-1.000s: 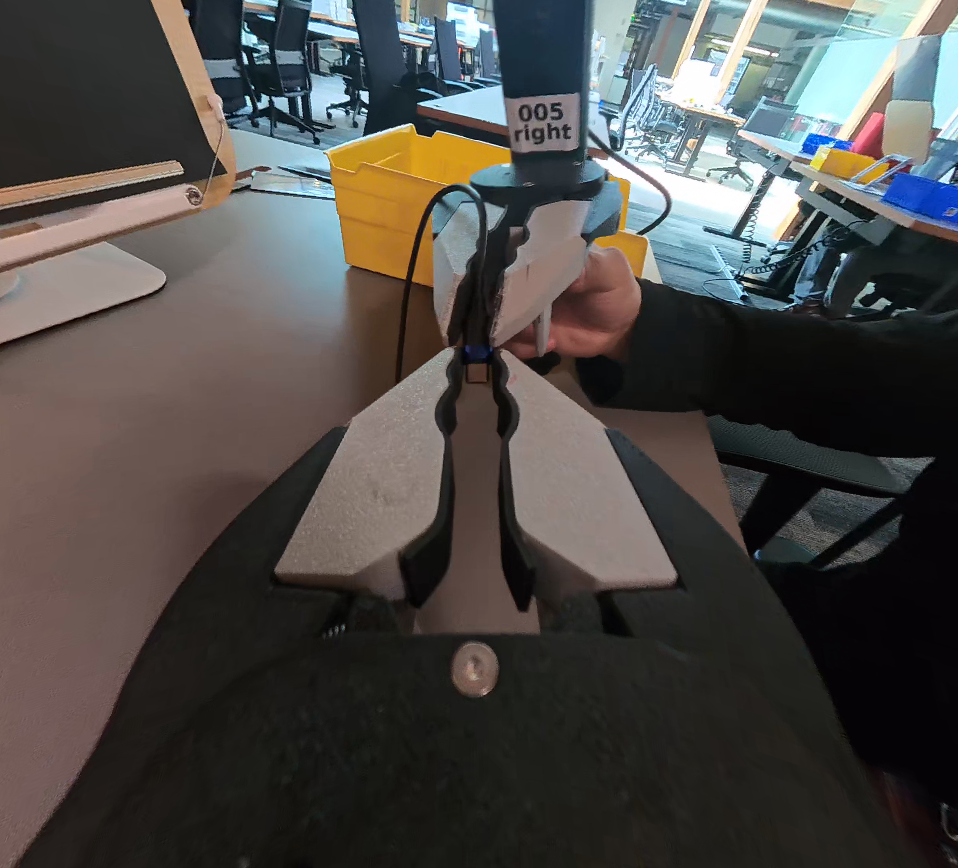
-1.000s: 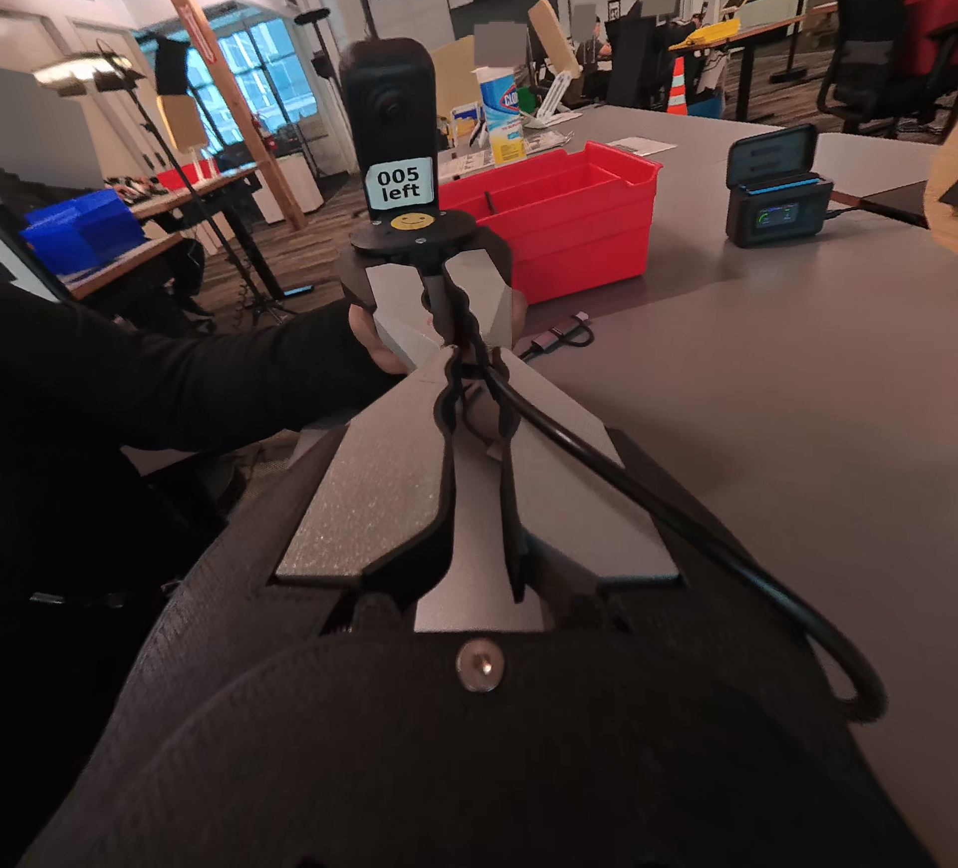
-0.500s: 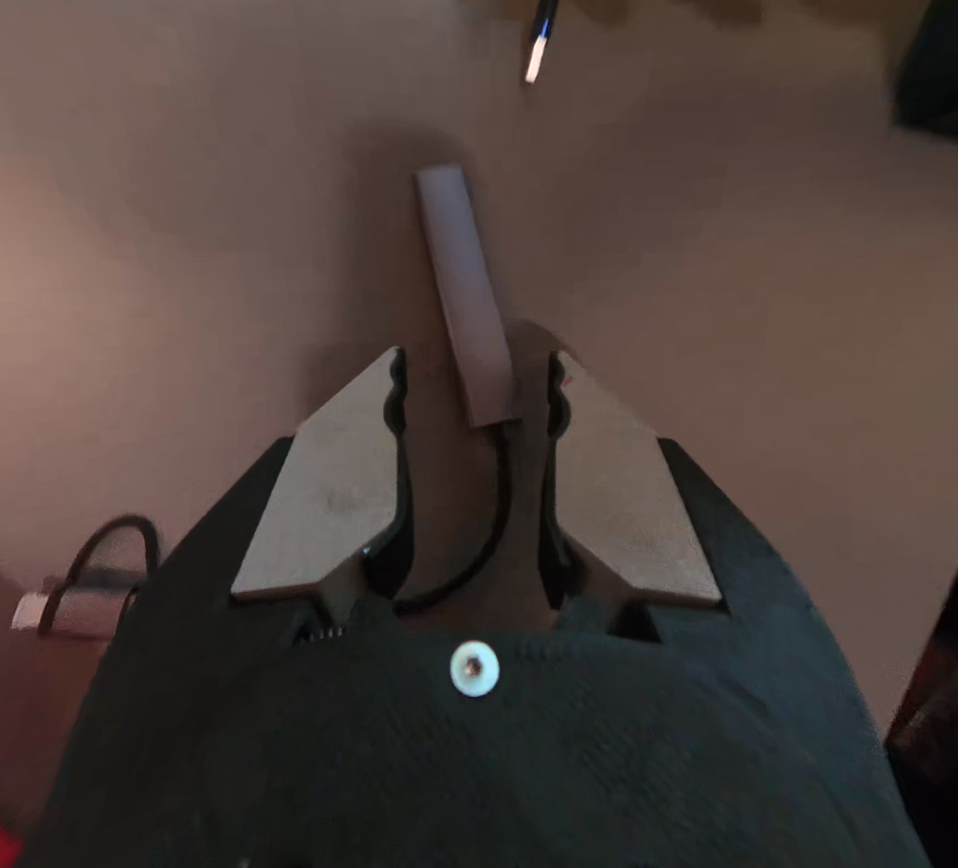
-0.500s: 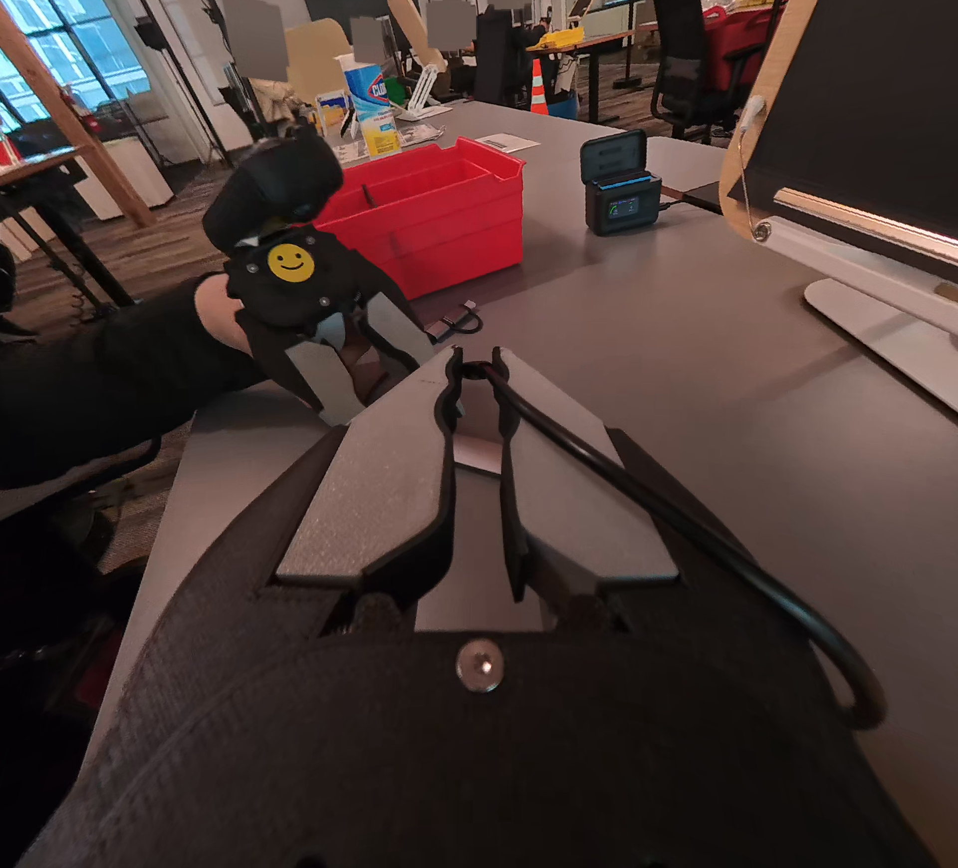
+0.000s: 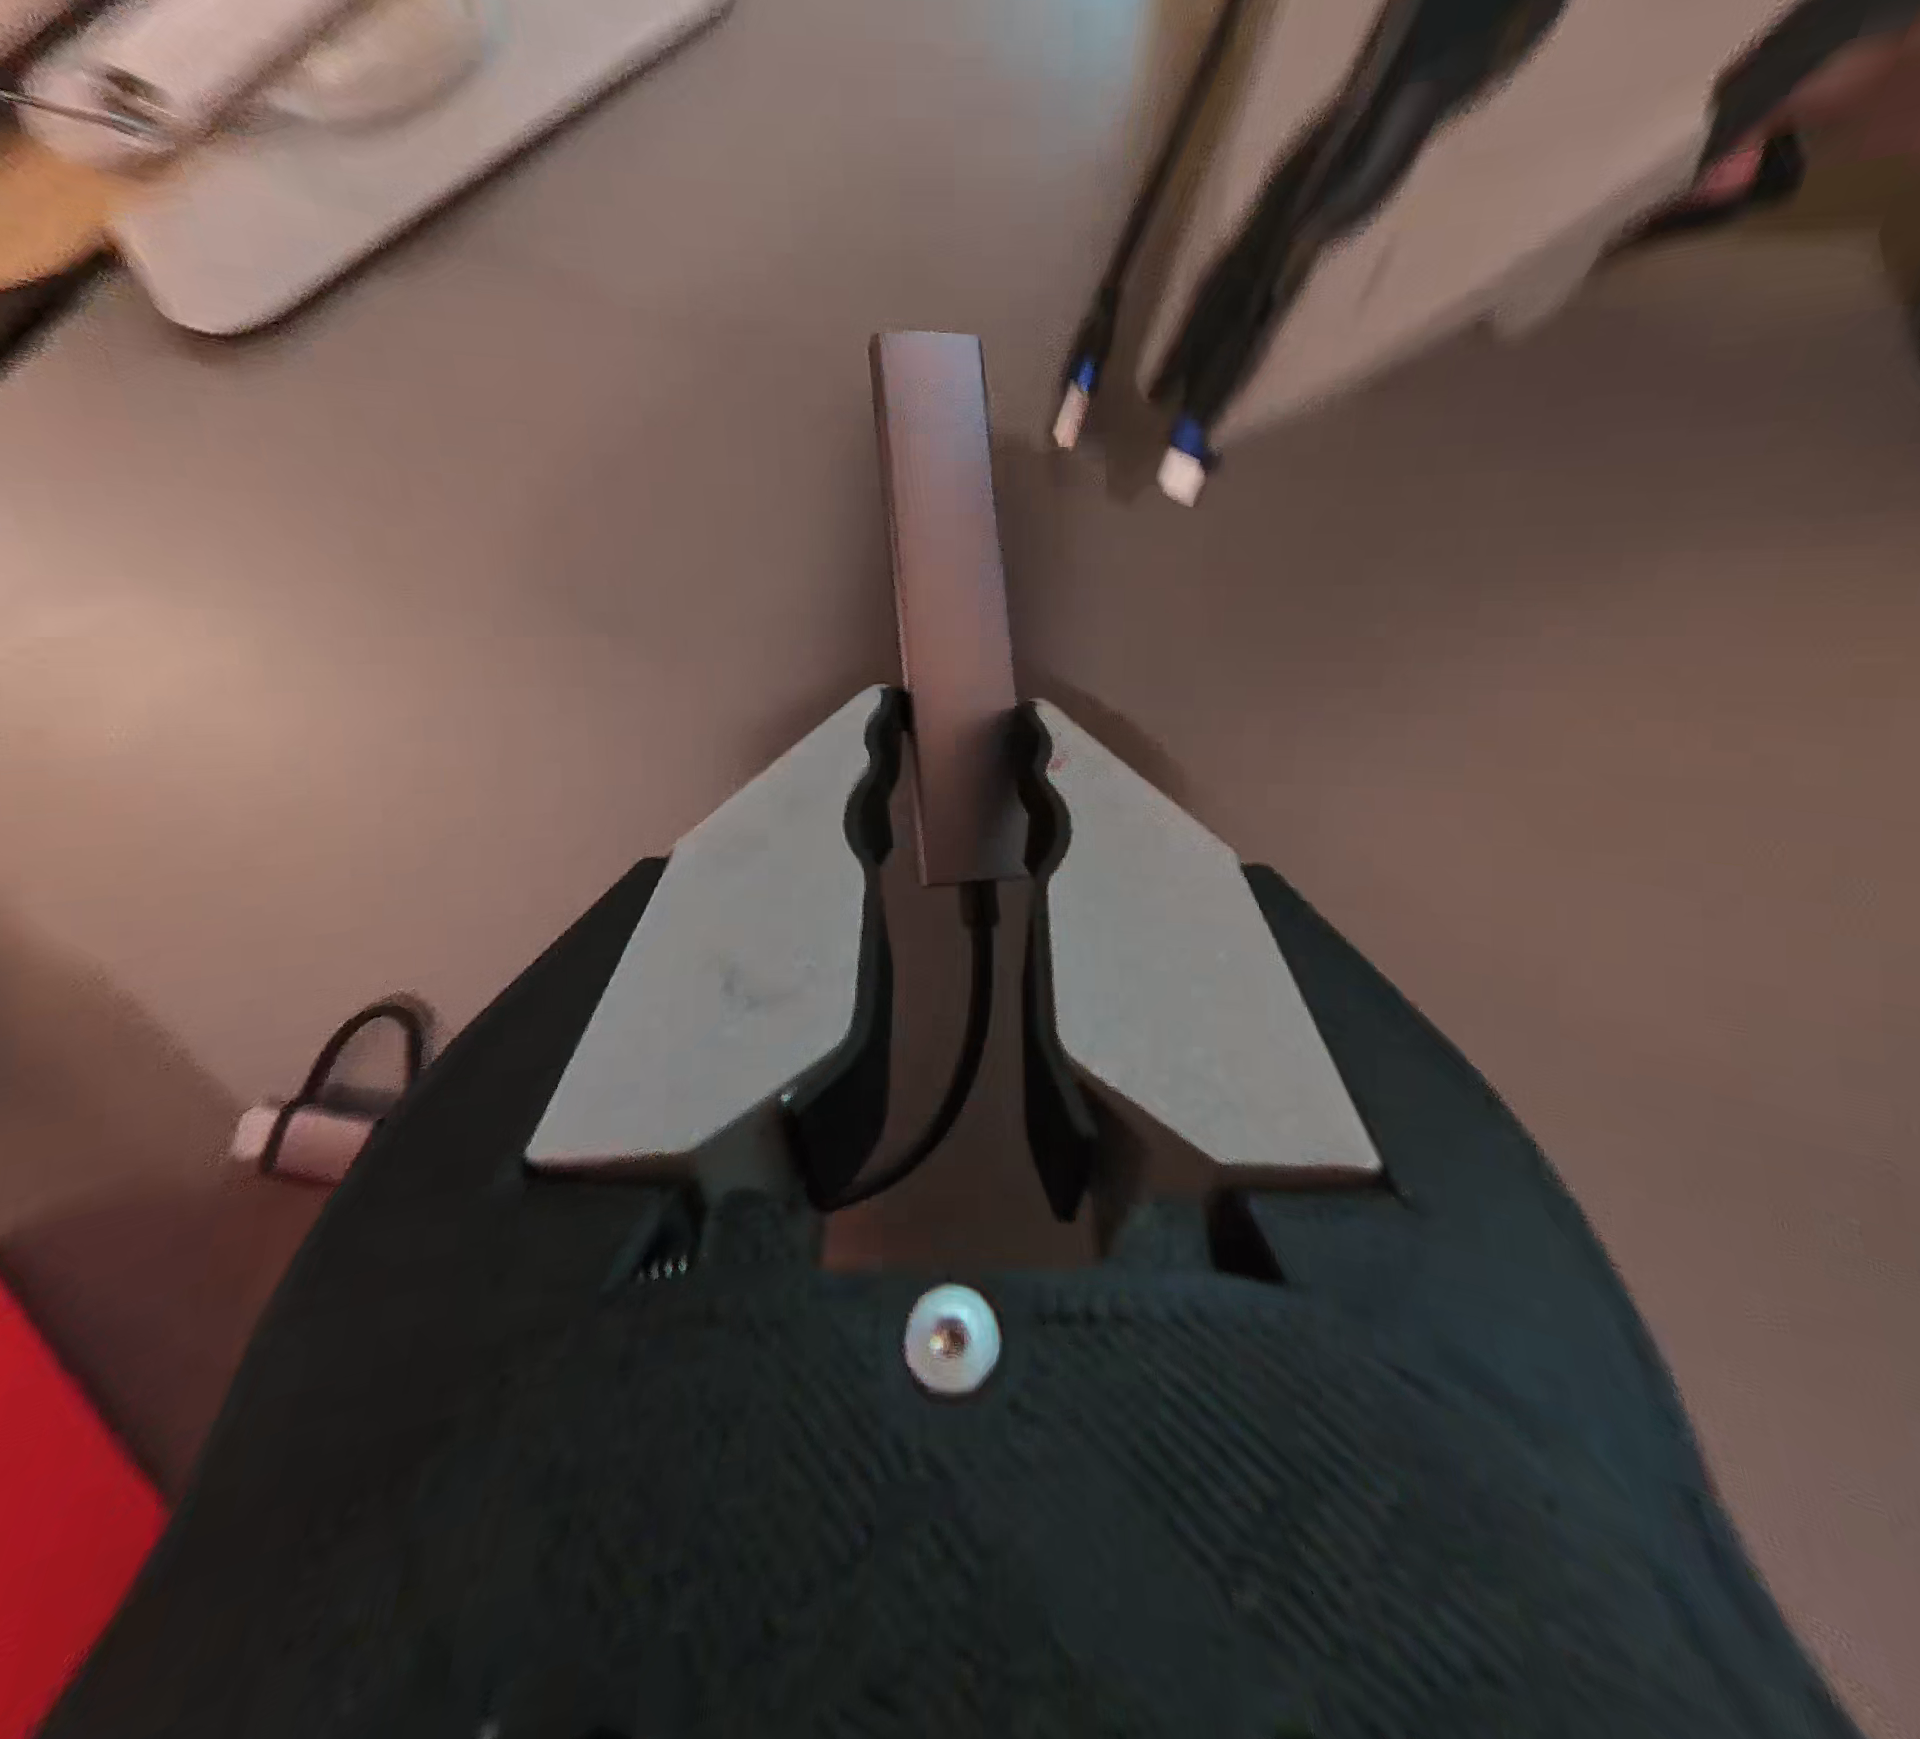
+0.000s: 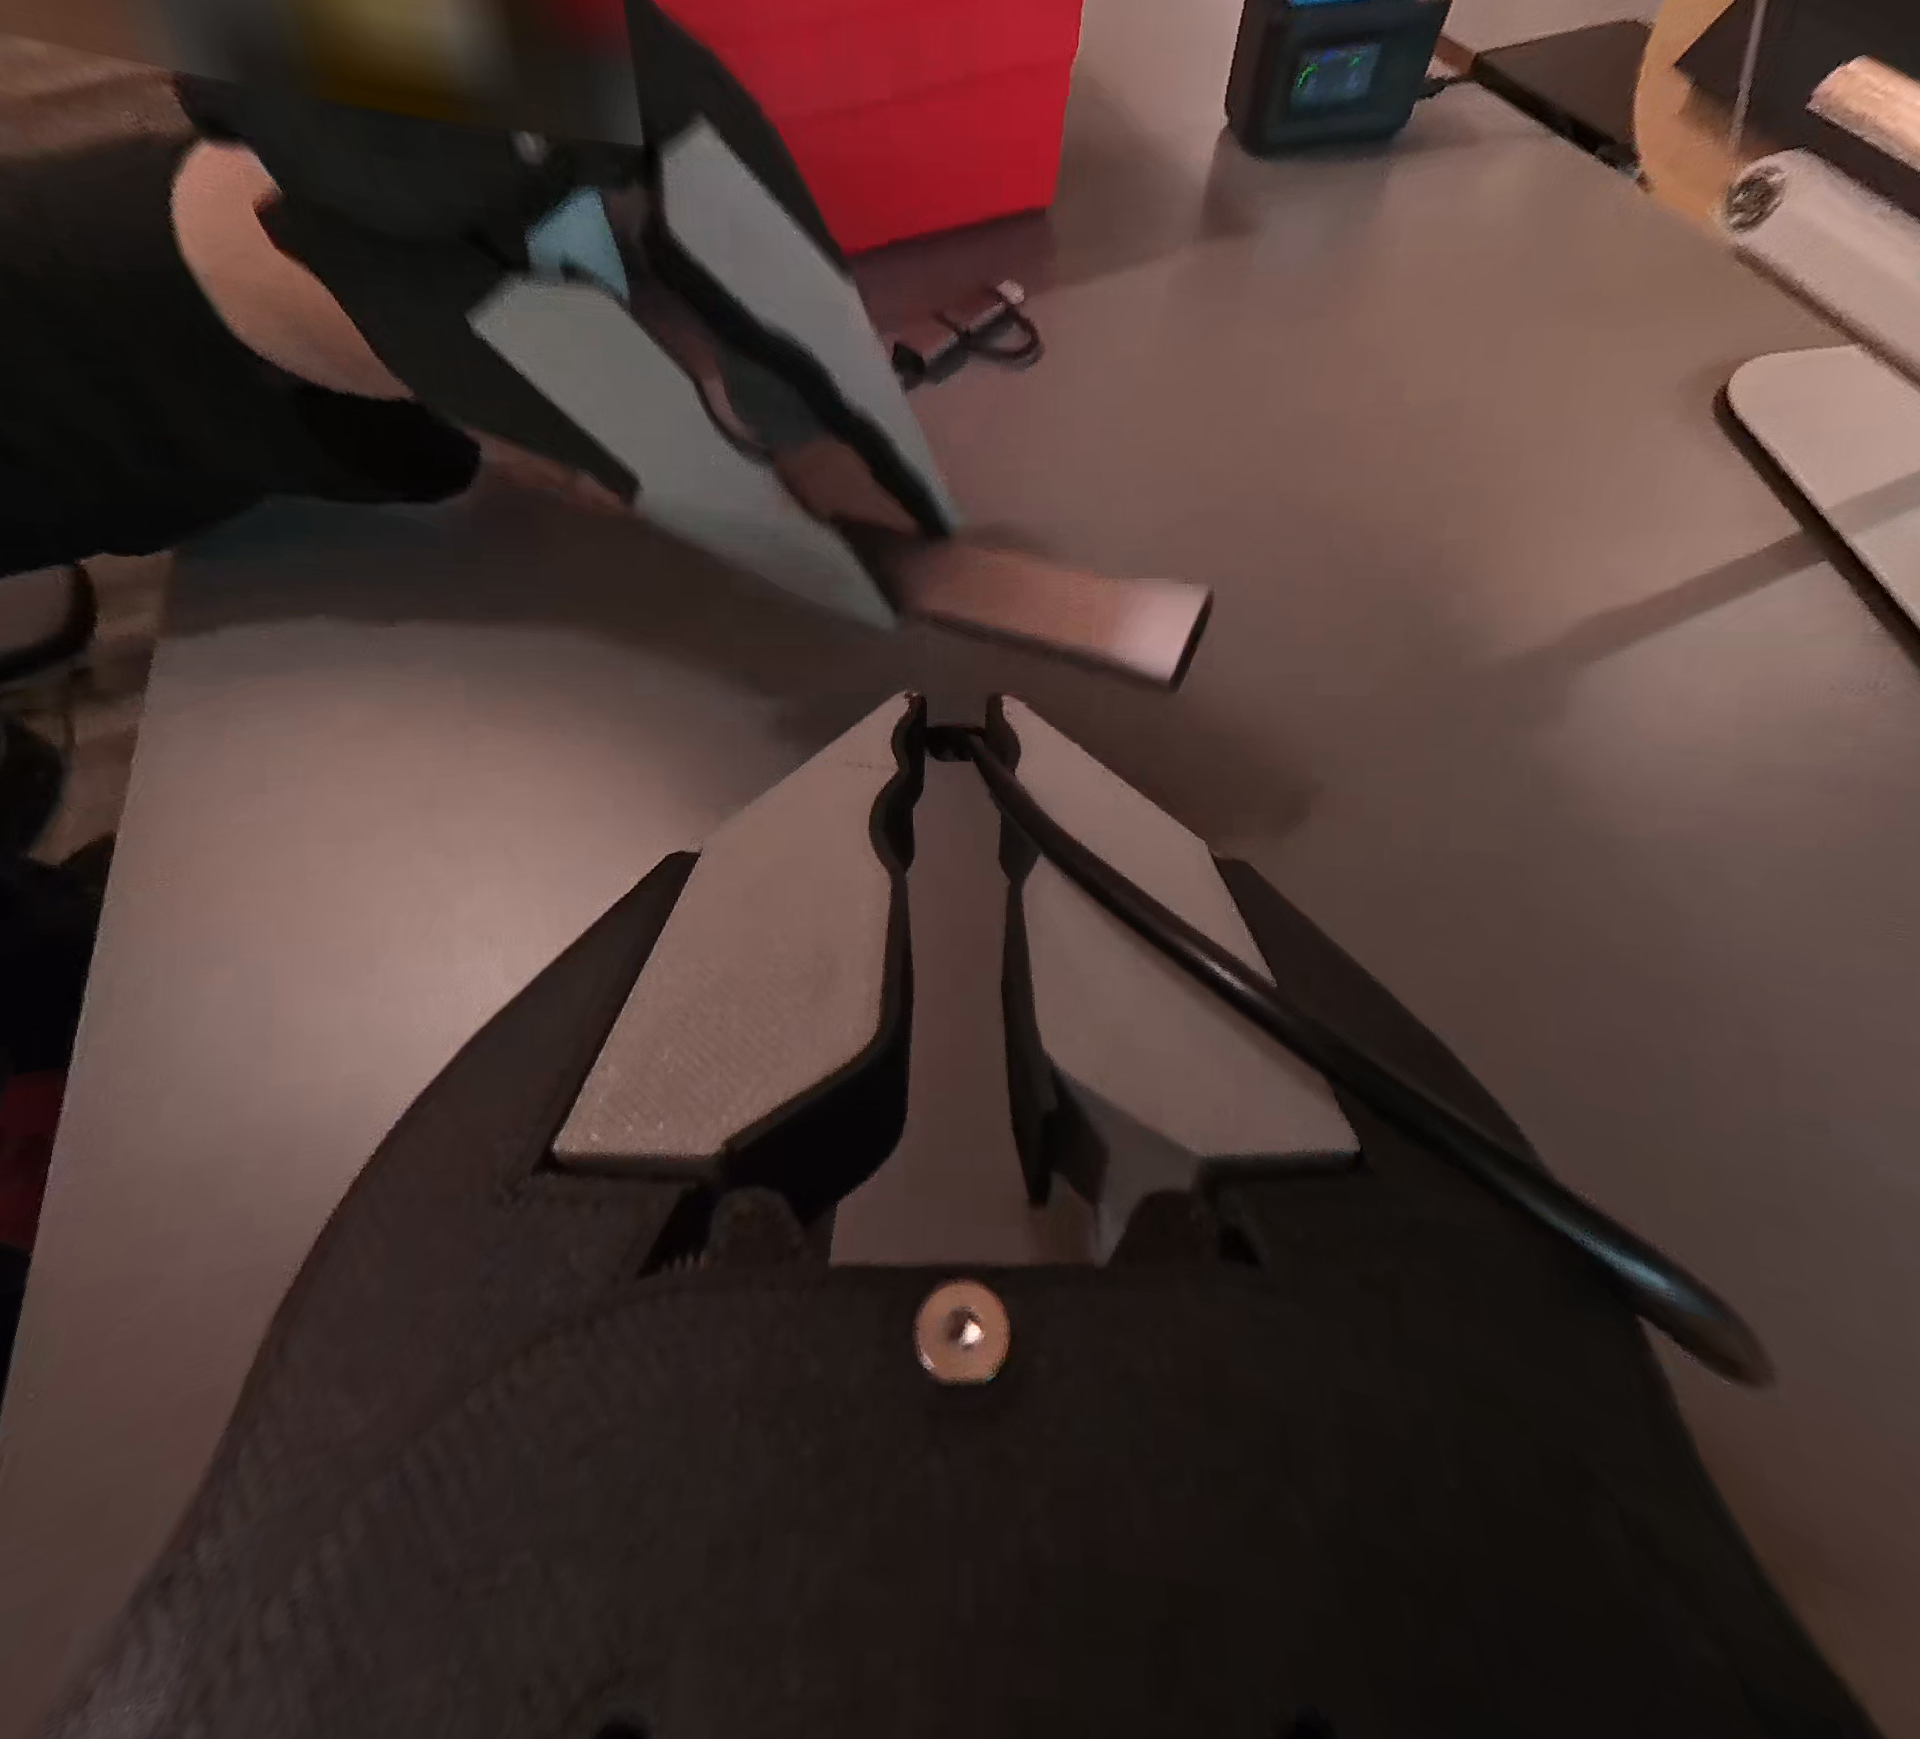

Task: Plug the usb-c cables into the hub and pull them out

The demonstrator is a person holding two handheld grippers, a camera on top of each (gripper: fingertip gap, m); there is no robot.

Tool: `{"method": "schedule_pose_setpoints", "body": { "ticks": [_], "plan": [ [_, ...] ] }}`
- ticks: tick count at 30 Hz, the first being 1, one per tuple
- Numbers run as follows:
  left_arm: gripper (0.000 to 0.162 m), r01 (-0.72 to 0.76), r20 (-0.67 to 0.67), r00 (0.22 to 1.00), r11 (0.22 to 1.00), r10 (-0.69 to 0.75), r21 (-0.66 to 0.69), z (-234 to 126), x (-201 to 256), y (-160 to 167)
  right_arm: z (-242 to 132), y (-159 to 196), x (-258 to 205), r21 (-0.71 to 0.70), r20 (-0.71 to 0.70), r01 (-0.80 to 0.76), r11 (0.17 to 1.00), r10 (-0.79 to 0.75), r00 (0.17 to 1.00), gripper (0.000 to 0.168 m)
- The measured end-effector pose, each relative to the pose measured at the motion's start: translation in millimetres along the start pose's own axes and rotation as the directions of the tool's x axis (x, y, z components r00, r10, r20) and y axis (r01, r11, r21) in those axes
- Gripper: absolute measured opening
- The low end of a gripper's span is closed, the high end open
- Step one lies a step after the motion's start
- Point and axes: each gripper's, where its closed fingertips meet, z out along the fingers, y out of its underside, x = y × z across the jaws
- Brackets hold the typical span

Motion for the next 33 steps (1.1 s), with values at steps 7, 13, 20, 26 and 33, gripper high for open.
{"method": "schedule_pose_setpoints", "body": {
  "ticks": [7, 13, 20, 26, 33],
  "plan": [
    [0.02, 0.427, -0.34, 0.888, 0.832, -0.311, 0.355, -41, -2, -57, 14, 17, -12, -0.1, 0.083, -0.056, 0.993, 0.064, 0.994, 0.006],
    [0.021, 0.51, -0.421, 0.825, 0.819, -0.378, 0.263, -24, 2, -38, -15, -24, 1, 0.163, 0.095, -0.151, 0.975, 0.137, 0.986, 0.002],
    [0.021, 0.654, -0.555, 0.695, 0.722, -0.457, 0.225, -15, 5, -42, -43, -60, -2, 0.386, 0.099, -0.105, 0.917, 0.072, 0.992, 0.001],
    [0.021, 0.649, -0.585, 0.701, 0.705, -0.408, 0.286, -22, 7, -51, -33, -63, -9, 0.369, 0.017, -0.004, 0.93, -0.003, 1.0, 0.001],
    [0.02, 0.743, -0.703, 0.612, 0.566, -0.361, 0.356, -53, -1, -68, -26, -41, 20, 0.273, -0.071, -0.111, 0.956, 0.135, 0.988, 0.002]
  ]
}}
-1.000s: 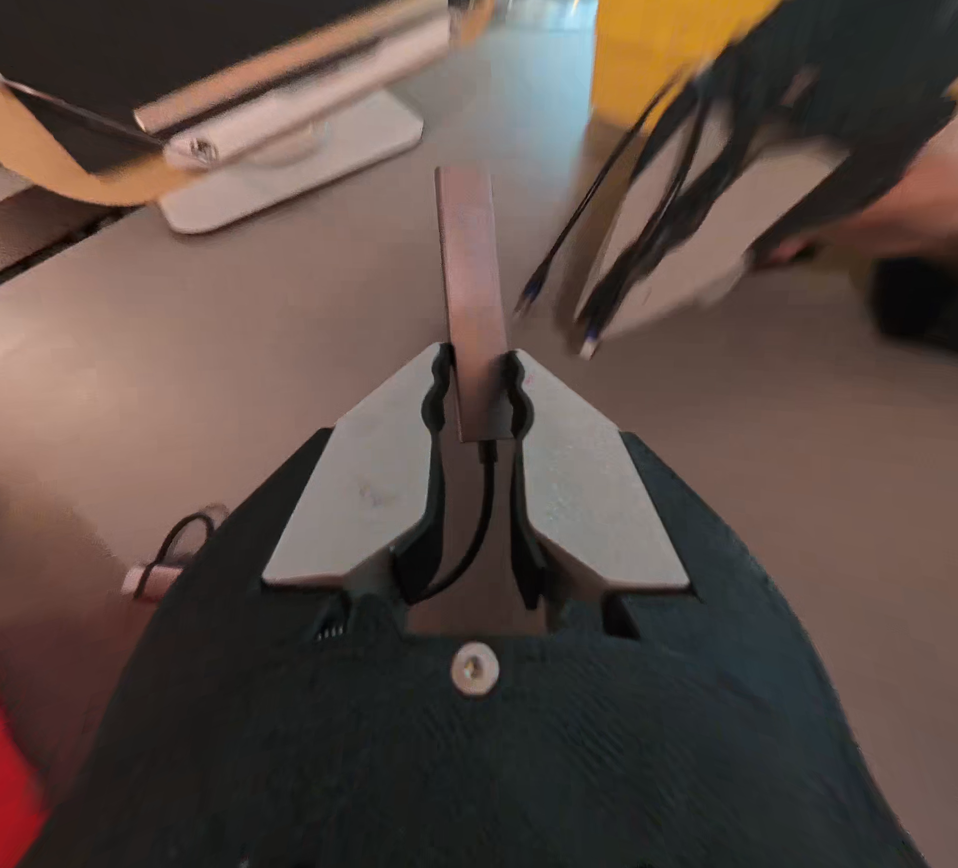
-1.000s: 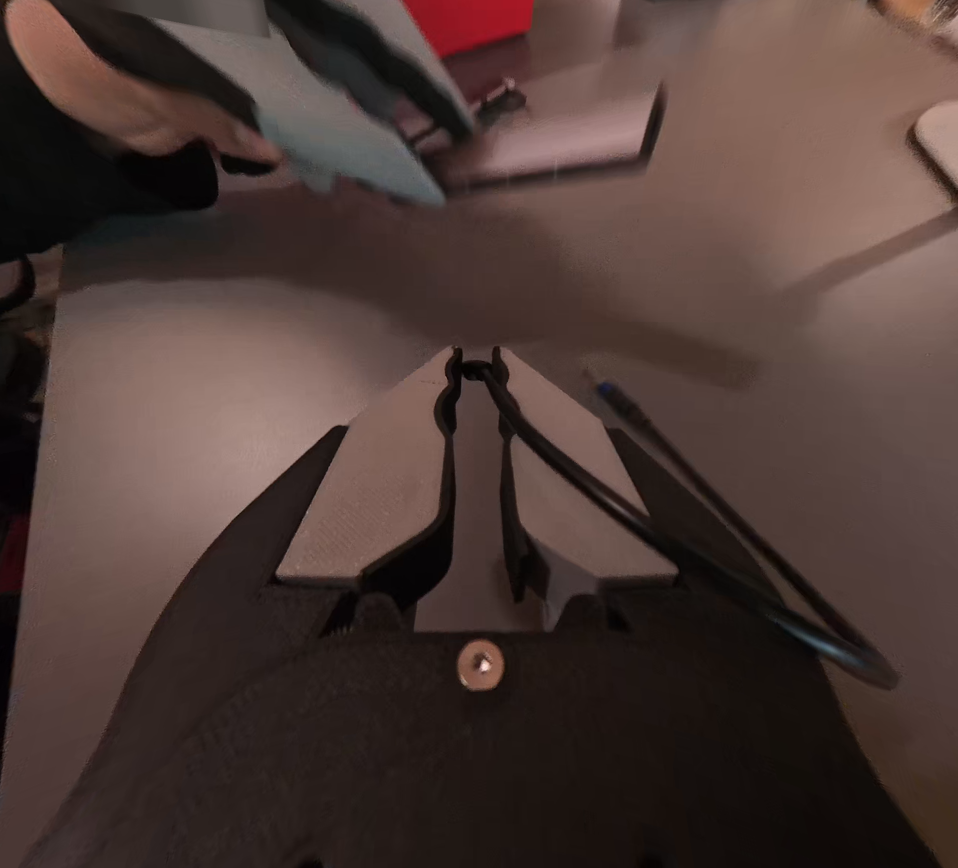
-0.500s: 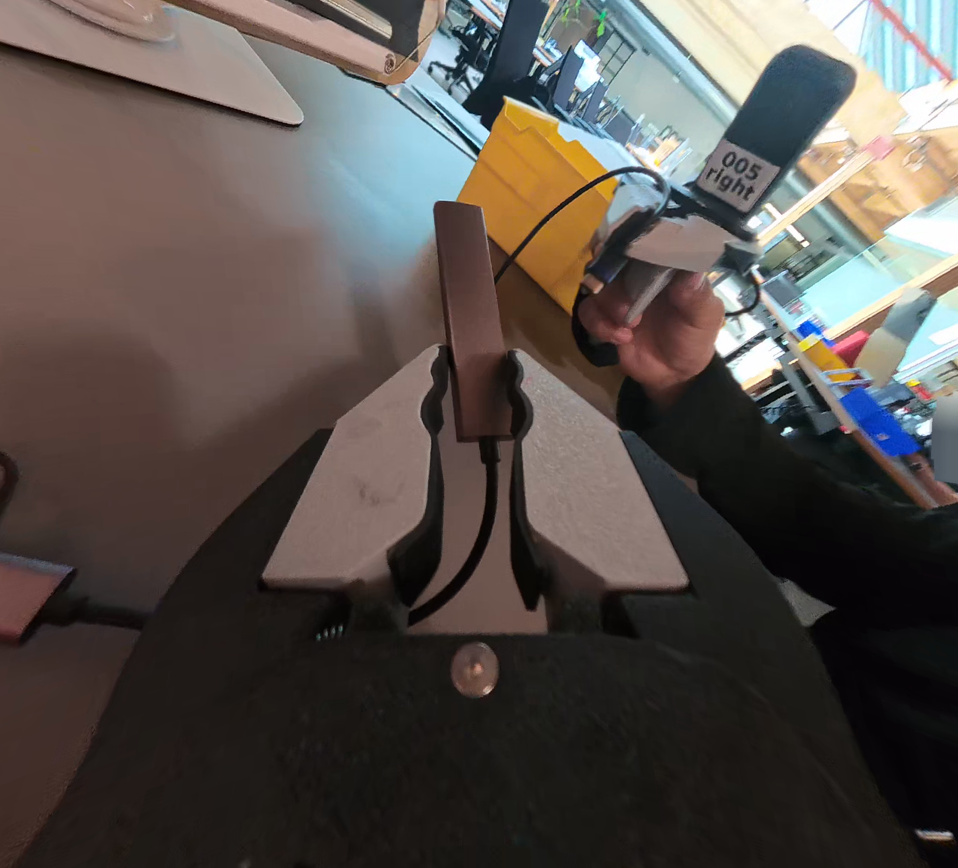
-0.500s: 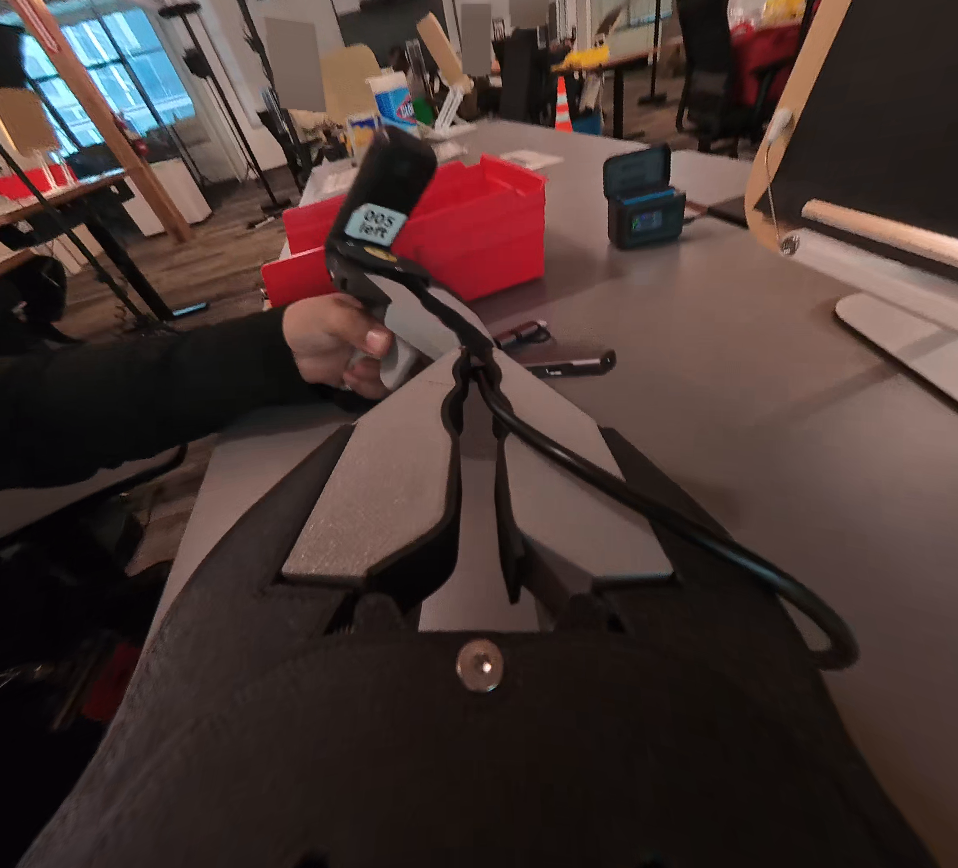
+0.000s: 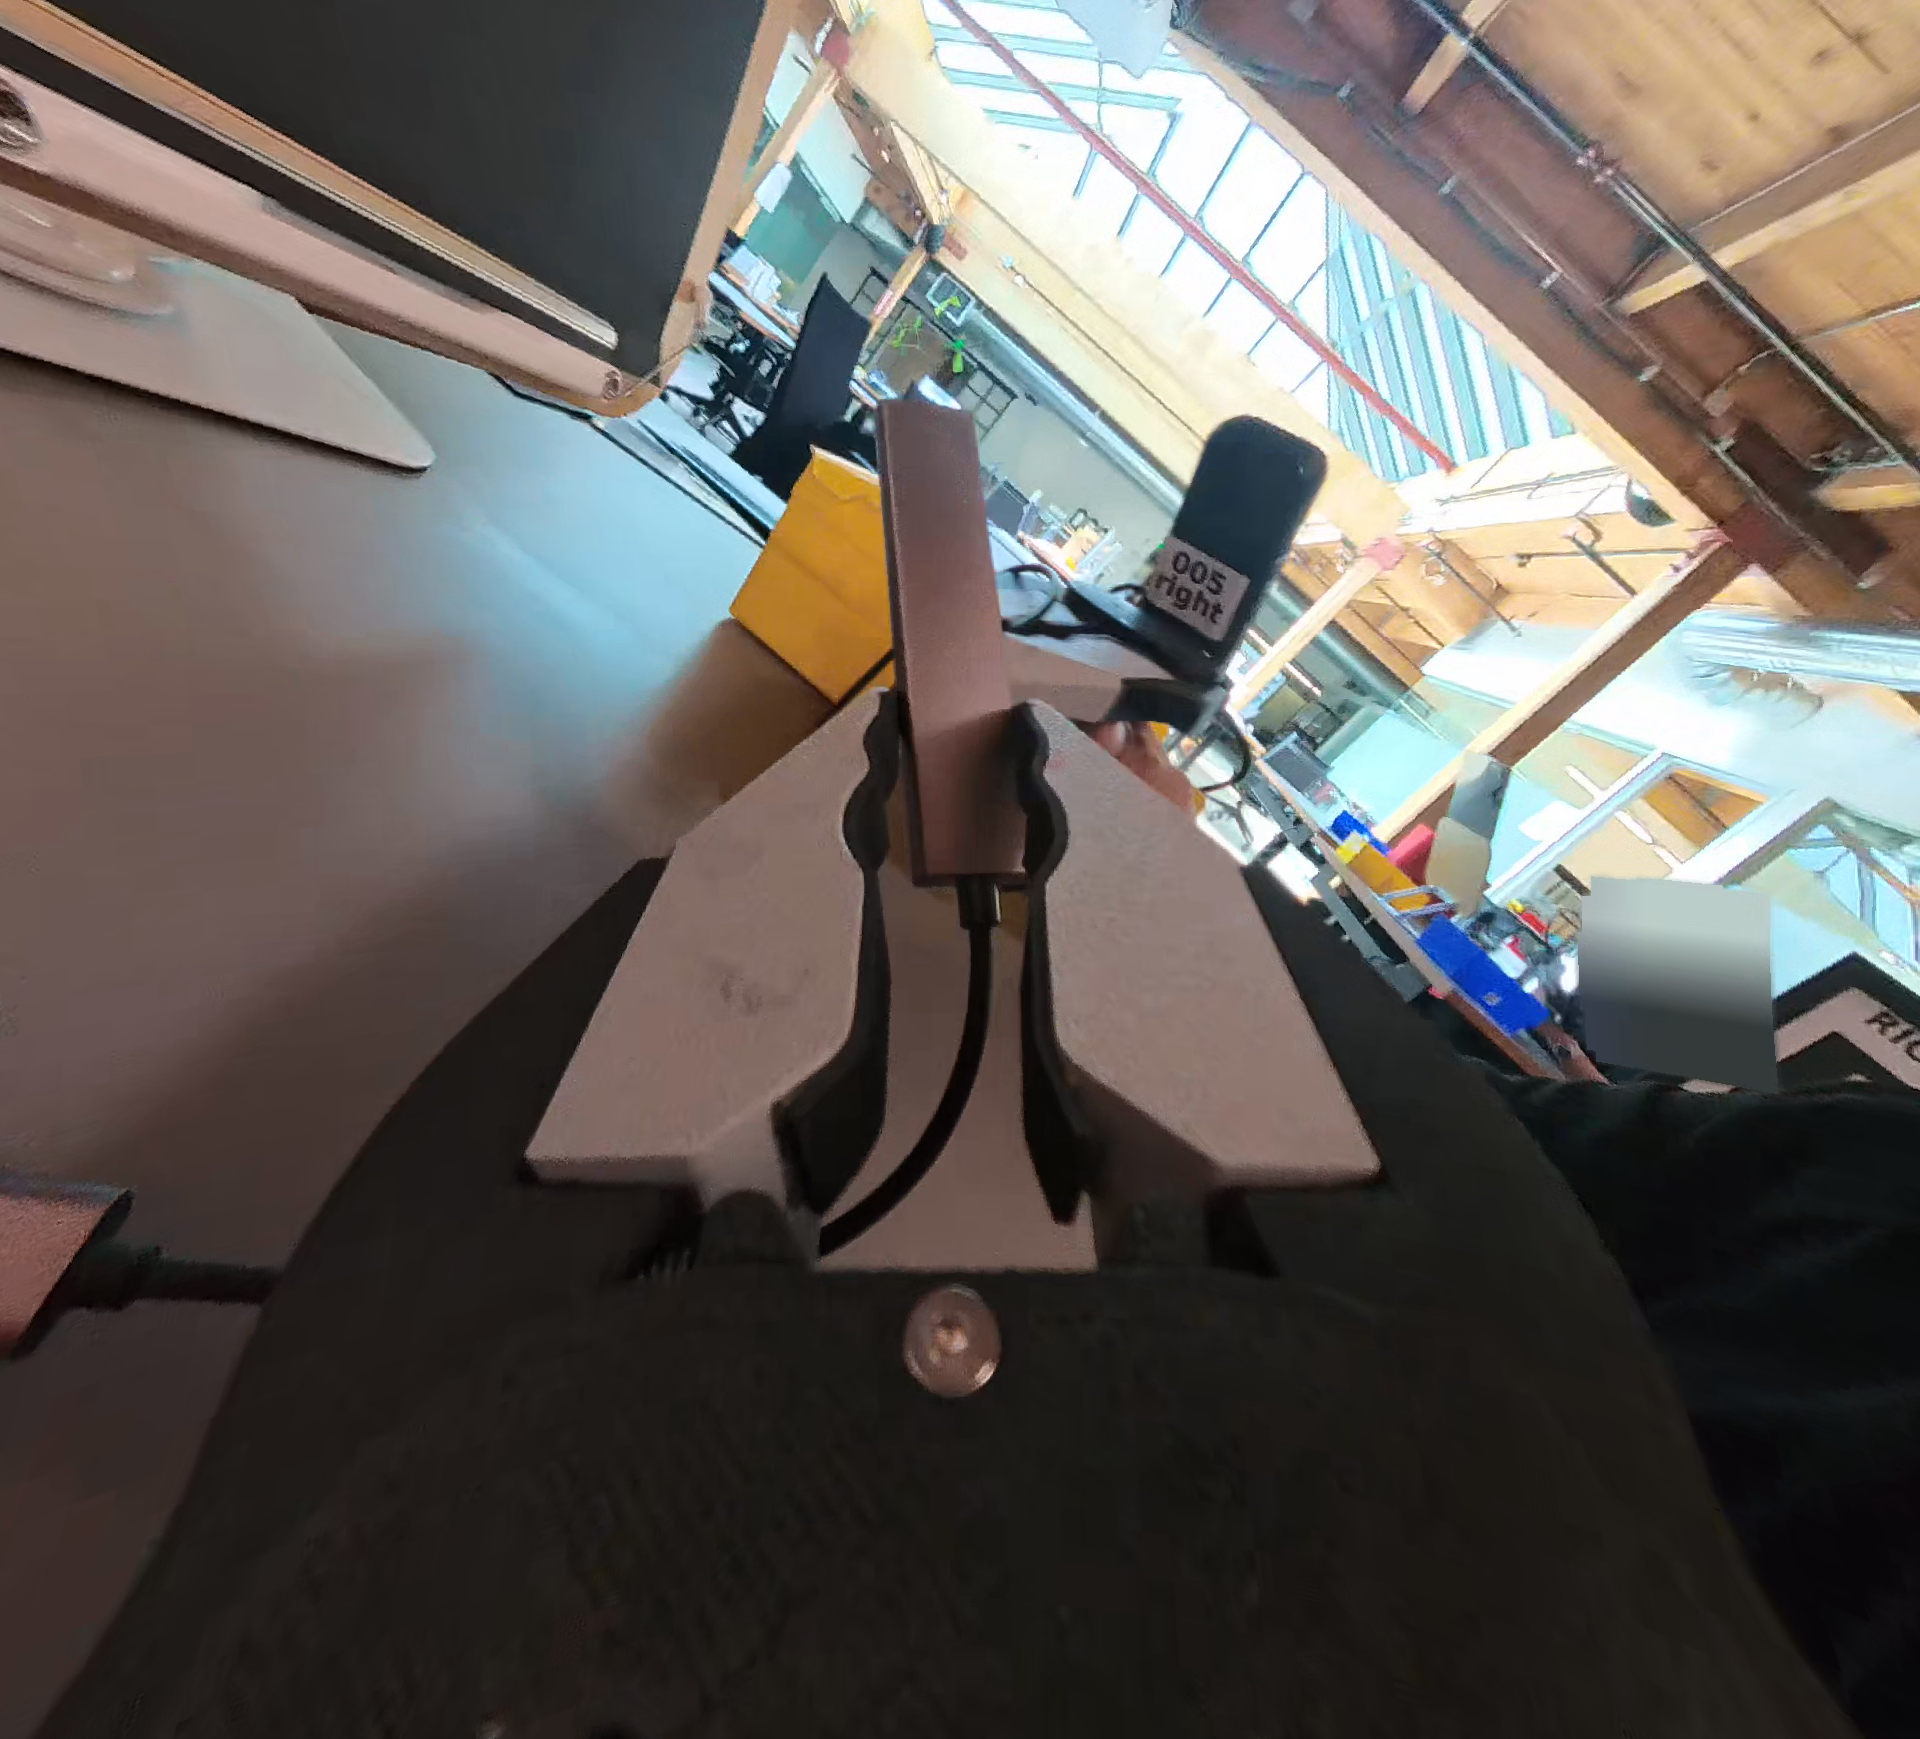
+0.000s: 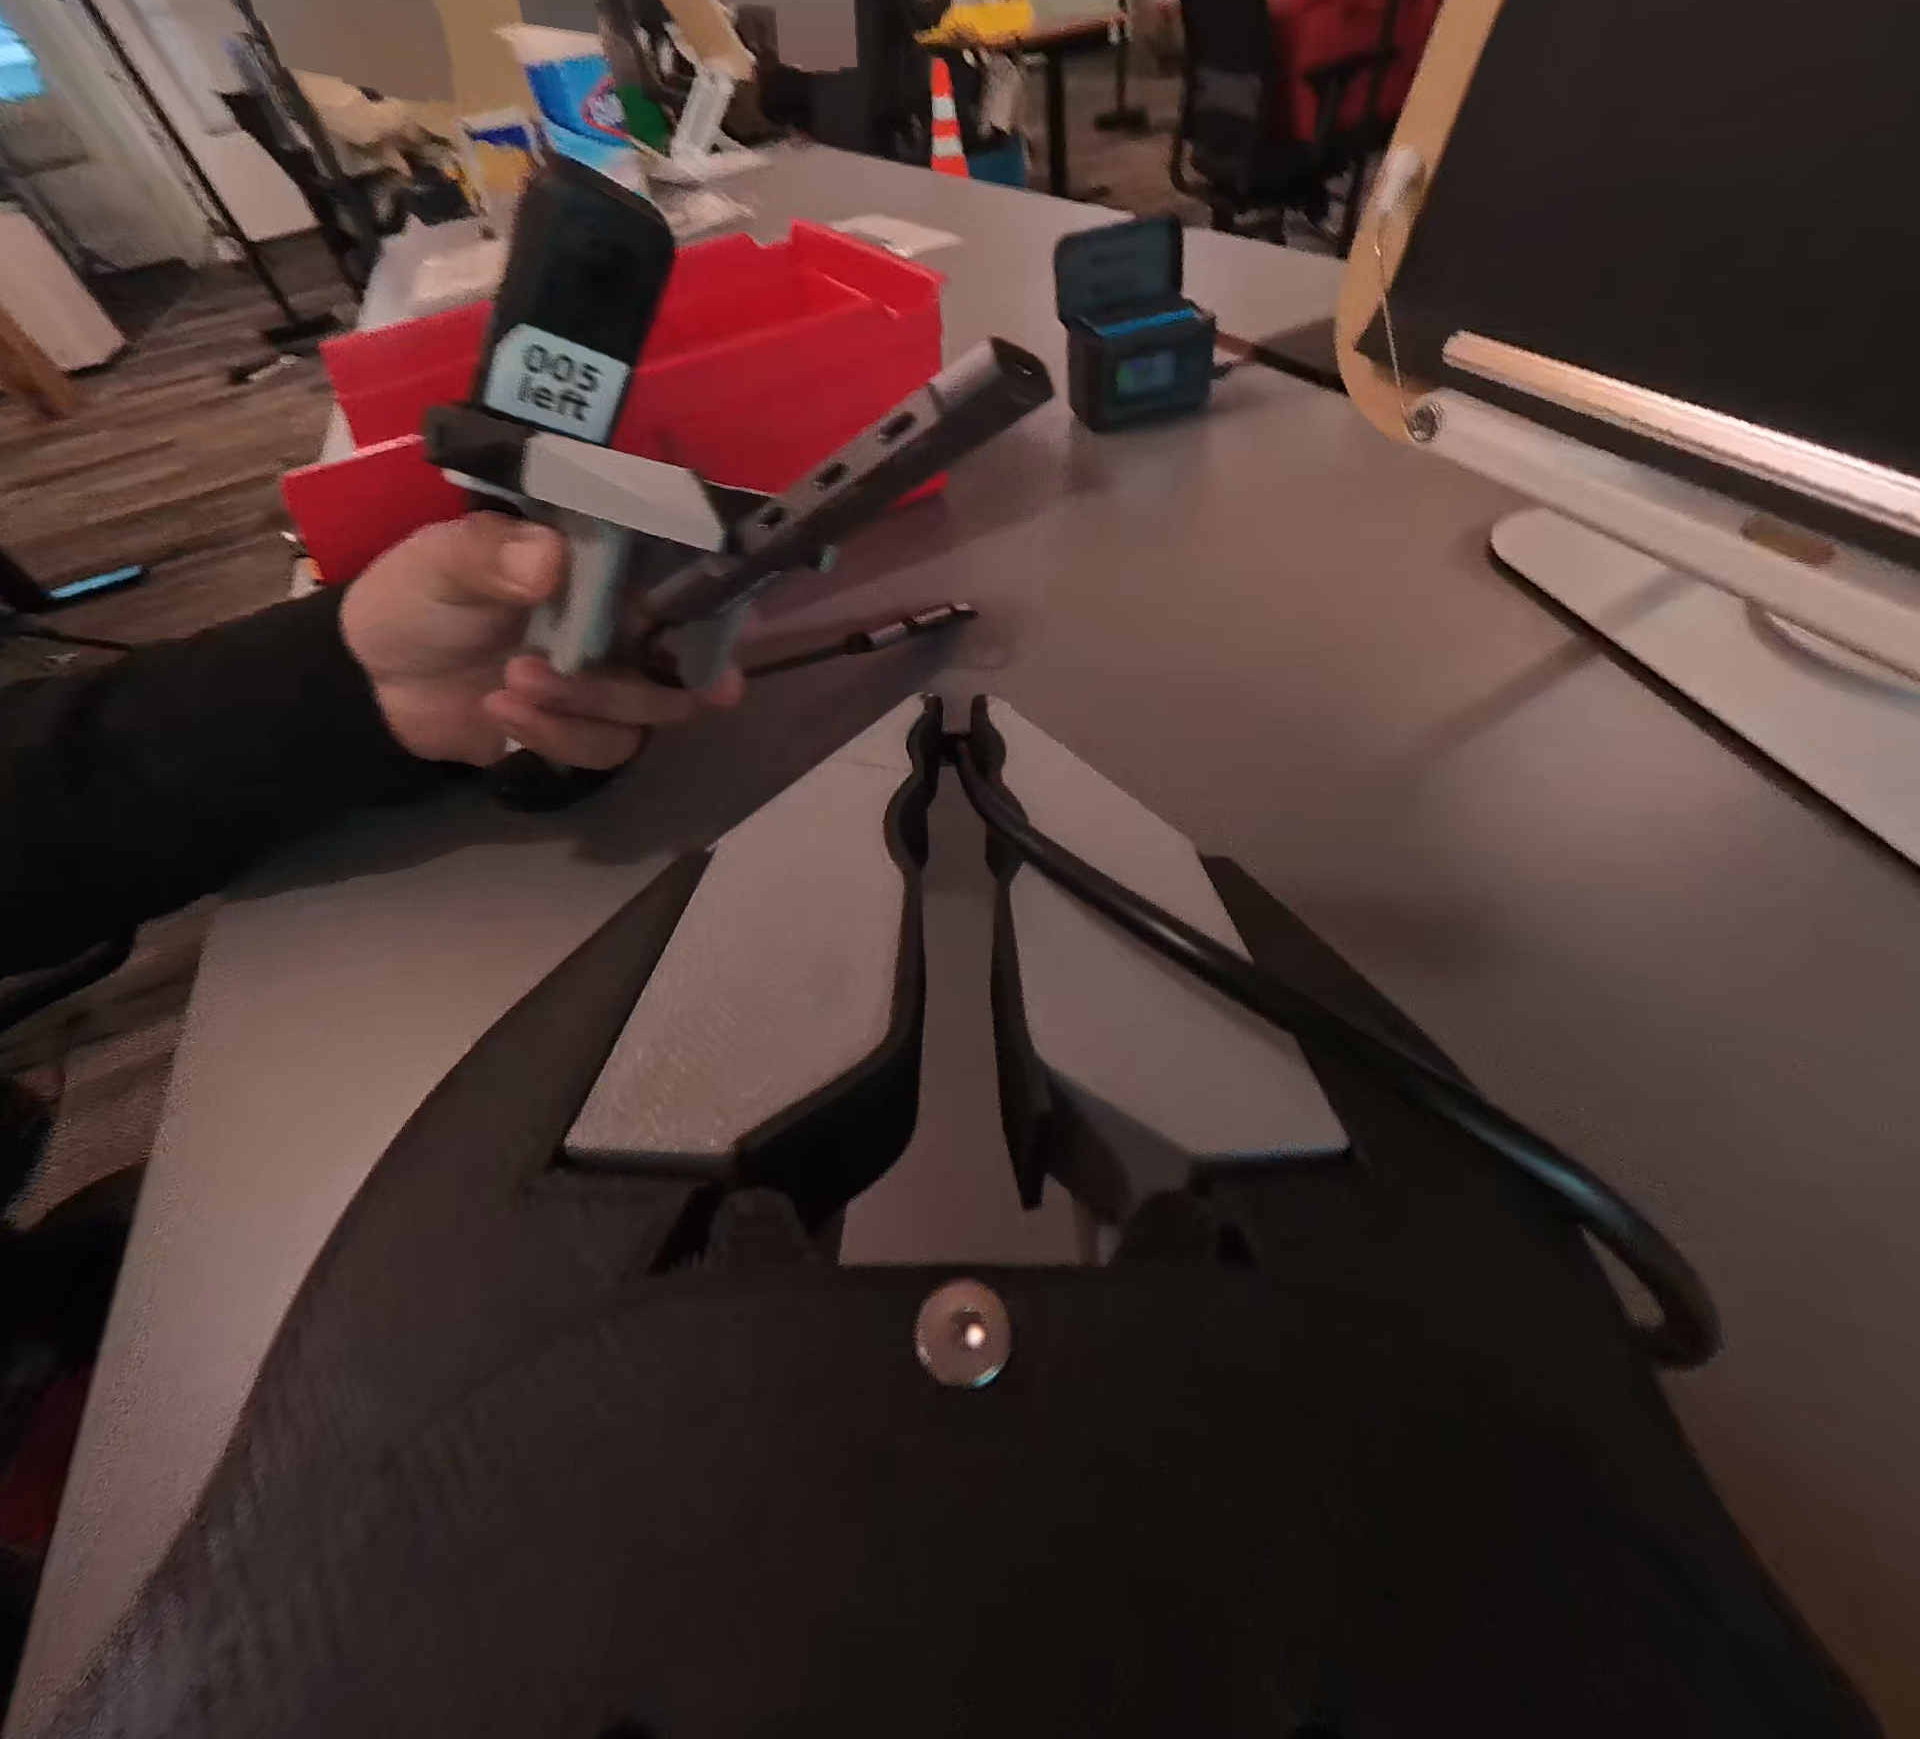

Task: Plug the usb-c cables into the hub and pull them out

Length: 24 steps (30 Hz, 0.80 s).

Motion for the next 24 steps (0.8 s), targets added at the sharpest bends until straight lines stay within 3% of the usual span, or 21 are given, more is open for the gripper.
{"method": "schedule_pose_setpoints", "body": {
  "ticks": [8, 24],
  "plan": [
    [0.021, -0.102, 0.055, 0.992, 0.979, 0.113, -0.176, 18, 1, 32, 17, 8, -14, -0.027, 0.013, 0.023, 0.999, -0.023, 1.0, 0.002],
    [0.018, -0.237, 0.14, 0.946, 0.921, 0.291, -0.309, 17, -10, 49, 28, 25, -28, -0.12, 0.029, 0.148, 0.982, -0.146, 0.989, 0.001]
  ]
}}
